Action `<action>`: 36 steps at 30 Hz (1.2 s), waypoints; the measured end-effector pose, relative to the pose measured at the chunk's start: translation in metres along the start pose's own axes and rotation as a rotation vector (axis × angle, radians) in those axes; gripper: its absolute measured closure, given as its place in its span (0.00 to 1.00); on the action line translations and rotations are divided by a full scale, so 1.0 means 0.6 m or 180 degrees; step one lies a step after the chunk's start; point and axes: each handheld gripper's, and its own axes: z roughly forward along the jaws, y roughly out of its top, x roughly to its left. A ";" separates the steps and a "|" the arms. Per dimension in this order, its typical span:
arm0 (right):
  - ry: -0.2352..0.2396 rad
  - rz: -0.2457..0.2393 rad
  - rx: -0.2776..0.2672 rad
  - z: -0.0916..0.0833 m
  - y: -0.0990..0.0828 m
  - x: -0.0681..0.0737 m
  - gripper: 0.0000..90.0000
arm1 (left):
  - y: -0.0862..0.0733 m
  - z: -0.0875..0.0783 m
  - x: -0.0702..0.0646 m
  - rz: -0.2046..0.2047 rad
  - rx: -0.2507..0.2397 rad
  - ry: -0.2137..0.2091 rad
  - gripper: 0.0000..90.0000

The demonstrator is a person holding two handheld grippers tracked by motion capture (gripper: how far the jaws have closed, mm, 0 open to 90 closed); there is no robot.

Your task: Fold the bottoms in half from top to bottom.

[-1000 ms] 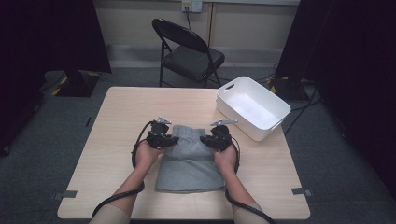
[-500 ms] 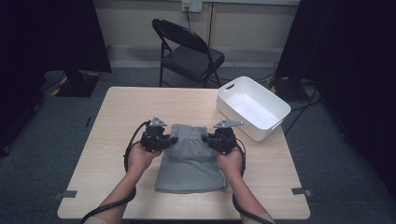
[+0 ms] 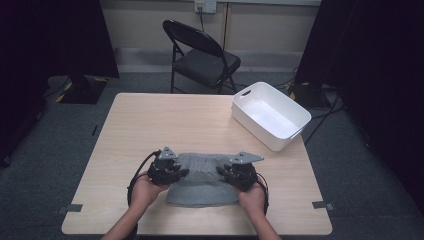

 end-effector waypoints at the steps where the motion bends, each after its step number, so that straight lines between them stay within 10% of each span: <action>1: 0.0000 -0.0001 0.0011 0.000 -0.003 0.002 0.86 | -0.003 0.000 -0.002 0.0000 0.0013 -0.0011 0.82; 36: 0.0008 0.0118 0.0126 0.031 -0.041 -0.007 0.82 | -0.023 0.040 0.003 0.0068 0.0056 0.0145 0.79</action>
